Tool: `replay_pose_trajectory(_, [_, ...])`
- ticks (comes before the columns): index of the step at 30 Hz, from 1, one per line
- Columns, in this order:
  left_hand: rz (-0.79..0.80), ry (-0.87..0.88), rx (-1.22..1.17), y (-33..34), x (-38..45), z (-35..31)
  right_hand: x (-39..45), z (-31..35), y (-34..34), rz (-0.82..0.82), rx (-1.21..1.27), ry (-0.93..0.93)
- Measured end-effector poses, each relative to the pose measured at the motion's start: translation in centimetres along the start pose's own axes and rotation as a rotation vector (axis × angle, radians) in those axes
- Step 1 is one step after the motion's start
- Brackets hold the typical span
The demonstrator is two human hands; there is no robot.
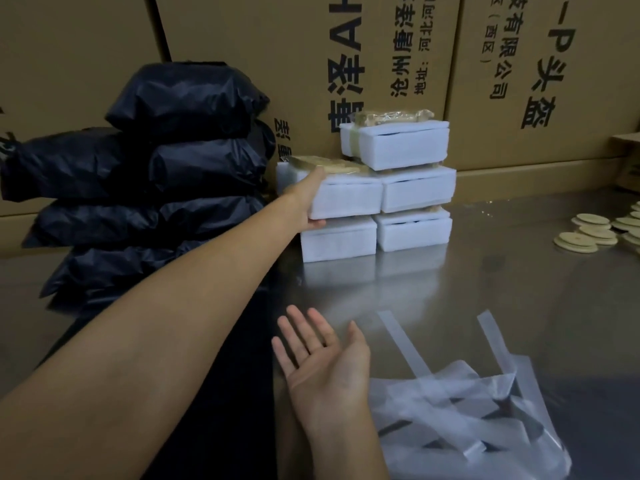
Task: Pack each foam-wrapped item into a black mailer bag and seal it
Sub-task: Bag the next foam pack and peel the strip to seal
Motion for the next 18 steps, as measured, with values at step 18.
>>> replay_pose_trajectory(18, [0.235,0.063,-0.153,-8.2,-14.7,3.2,-7.3,2.2,7.2,0.179,-0.217,-0.238])
Point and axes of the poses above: each hand's wrist, its own x-axis towards the middle knuckle, its own y-axis out of the palm, z = x × y, the point moved 5 cm from there along x, towards the middle knuckle, and after that the axes turned 4 degrees about -x, right-handed, at the moved point
